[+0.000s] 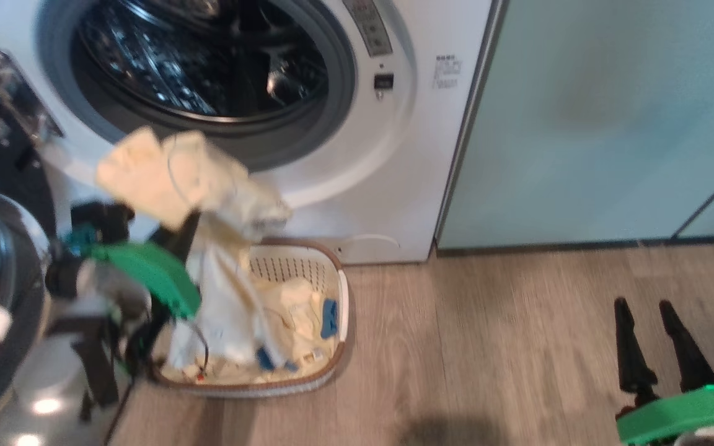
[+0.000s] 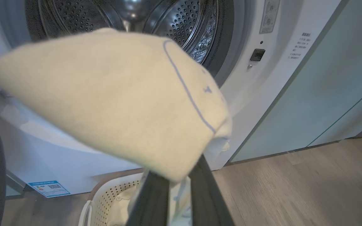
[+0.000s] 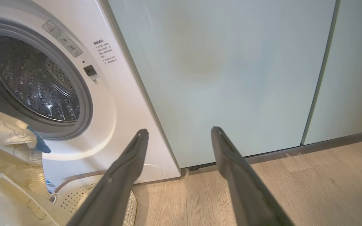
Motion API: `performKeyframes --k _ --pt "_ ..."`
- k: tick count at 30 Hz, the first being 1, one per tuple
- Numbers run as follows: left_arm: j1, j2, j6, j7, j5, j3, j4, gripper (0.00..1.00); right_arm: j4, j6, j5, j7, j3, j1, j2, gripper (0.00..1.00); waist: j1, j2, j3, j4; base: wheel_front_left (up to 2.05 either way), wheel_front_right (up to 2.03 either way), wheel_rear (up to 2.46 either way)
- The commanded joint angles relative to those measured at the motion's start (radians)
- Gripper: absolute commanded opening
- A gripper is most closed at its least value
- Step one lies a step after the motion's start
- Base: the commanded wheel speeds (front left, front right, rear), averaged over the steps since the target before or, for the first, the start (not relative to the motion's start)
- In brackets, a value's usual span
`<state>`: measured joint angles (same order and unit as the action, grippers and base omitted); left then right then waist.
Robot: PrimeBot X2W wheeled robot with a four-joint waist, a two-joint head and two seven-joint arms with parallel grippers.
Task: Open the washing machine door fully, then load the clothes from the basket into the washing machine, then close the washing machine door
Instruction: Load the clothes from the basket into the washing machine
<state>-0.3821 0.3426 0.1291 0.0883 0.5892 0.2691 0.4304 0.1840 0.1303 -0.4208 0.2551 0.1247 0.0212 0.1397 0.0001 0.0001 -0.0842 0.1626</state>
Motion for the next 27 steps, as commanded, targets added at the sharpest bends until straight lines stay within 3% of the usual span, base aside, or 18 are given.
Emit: performKeyframes --k 1,16,27 --pt "-0.106 0.054 0.000 -0.012 0.012 -0.032 -0.017 0.00 -0.036 0.000 0.006 0.007 0.017 -0.067 0.004 1.00 -0.0001 -0.0001 -0.058 0.024 0.00 0.00 0.00" --pt "-0.590 0.231 0.001 -0.112 0.115 0.075 0.152 0.00 -0.056 0.000 0.019 0.007 0.053 -0.247 -0.049 1.00 -0.0001 -0.0001 -0.352 0.104 0.00 0.00 0.00" --pt "-0.801 0.267 0.001 -0.173 0.160 0.154 0.223 0.00 -0.069 0.000 0.021 0.007 0.058 -0.327 -0.076 1.00 -0.0001 -0.0001 -0.491 0.140 0.00 0.00 0.00"
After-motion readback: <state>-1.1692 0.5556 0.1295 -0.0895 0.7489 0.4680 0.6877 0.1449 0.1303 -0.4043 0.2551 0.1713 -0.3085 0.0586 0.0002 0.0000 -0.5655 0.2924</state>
